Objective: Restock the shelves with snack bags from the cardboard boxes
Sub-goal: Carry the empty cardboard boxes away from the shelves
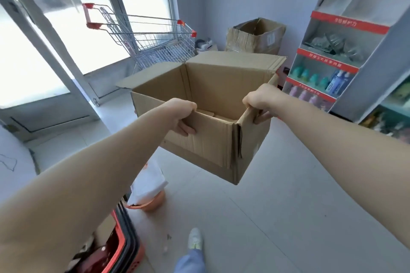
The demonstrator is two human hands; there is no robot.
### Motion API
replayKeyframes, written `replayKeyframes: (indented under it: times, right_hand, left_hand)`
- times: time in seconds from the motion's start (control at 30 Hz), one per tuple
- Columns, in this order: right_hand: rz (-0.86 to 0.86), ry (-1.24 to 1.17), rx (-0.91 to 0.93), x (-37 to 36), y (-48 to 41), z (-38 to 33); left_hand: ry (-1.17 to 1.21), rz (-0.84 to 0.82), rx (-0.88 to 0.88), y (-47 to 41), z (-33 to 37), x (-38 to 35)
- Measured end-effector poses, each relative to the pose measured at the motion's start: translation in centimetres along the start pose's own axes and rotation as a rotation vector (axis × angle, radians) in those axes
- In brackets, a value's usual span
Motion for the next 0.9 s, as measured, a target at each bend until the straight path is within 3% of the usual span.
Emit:
replayKeyframes:
  times: [0.37, 0.53, 0.9]
  right_hand:
    - [-0.033, 0.019, -0.169, -0.9, -21.7, -6.6]
    - [-0.099, 0.074, -0.176, -2.3, -34.3, -8.7]
    - [-0.305, 0.116, -0.245, -13.4, -58.4, -8.0]
  left_hand:
    - [-0.122, -0.097, 0.026, -21.6, 11.9, -2.4]
    - [-0.120, -0.096, 0.117, -32.3, 15.4, -5.5]
    - [-0.180, -0.046, 0.353, -56.2, 14.7, -13.0]
Point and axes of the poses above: each hand's wrist, its own y-axis away from the middle knuckle, its own x-axis out of the back of the hand, z = x × y, the point moved 3 cm from there along -y, towards the middle knuckle, and after that the axes turned 7 degrees about z, right-handed, at the moved point
